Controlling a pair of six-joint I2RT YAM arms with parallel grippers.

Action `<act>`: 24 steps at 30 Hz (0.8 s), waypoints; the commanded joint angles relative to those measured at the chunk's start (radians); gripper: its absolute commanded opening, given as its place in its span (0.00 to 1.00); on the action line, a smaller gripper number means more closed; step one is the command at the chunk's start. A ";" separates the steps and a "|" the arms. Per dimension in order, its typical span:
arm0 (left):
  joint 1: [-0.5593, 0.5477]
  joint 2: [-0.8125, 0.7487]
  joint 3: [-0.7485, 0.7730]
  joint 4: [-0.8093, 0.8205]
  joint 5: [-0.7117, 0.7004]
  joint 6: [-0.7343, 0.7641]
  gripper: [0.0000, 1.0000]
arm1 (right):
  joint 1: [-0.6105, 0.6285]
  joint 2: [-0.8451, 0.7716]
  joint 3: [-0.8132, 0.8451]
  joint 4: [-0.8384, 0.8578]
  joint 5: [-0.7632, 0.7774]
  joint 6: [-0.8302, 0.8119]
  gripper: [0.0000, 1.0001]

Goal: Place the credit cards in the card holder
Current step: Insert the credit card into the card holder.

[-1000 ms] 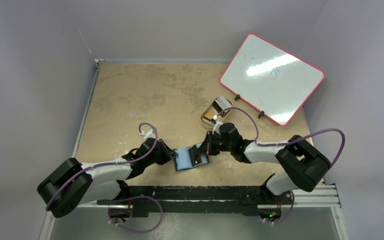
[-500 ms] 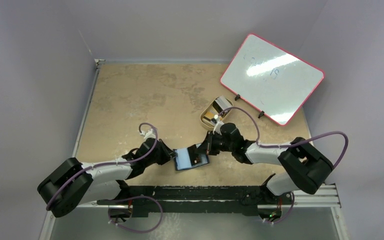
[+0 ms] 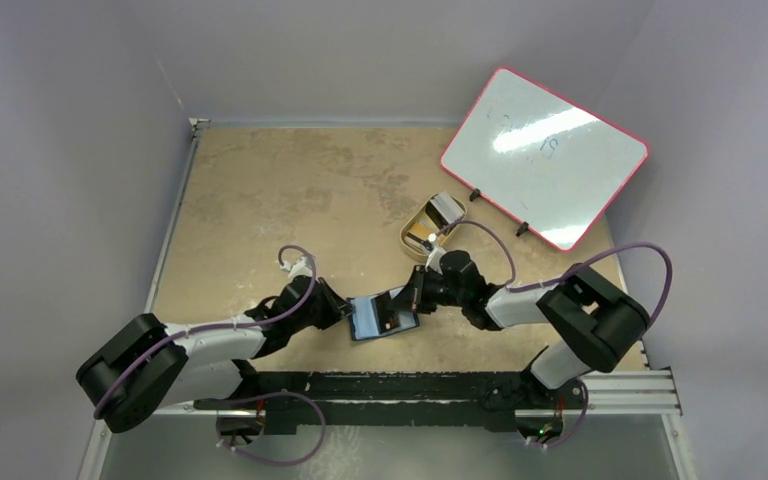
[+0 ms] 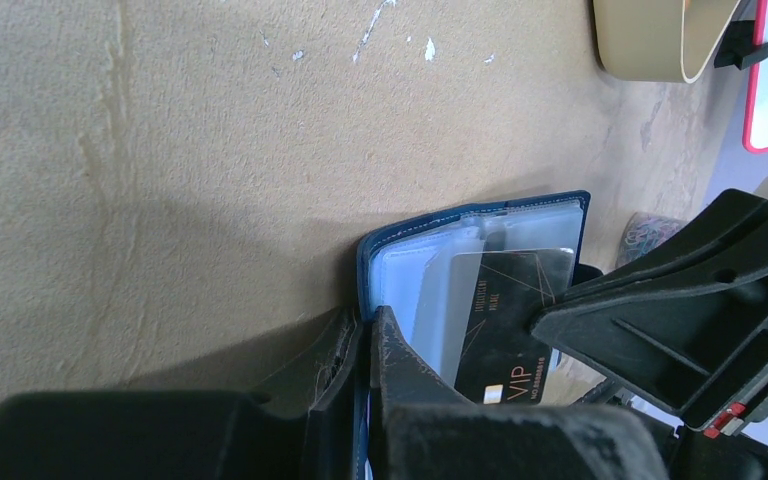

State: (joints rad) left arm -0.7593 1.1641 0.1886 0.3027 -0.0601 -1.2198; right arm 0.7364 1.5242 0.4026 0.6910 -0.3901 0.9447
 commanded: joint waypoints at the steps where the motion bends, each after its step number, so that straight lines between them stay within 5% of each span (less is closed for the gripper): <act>1: 0.004 0.018 -0.014 -0.034 -0.027 0.012 0.00 | -0.002 0.038 -0.018 0.125 -0.046 0.056 0.00; 17: 0.002 0.013 -0.042 -0.021 -0.047 -0.072 0.00 | -0.008 0.074 -0.002 0.145 -0.003 0.066 0.01; 24: 0.003 0.036 -0.031 -0.013 -0.027 -0.108 0.00 | -0.003 0.136 0.036 0.121 0.010 0.044 0.24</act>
State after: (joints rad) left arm -0.7593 1.1801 0.1699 0.3454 -0.0628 -1.3079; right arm 0.7280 1.6421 0.3901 0.8146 -0.3958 1.0187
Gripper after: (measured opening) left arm 0.027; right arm 0.183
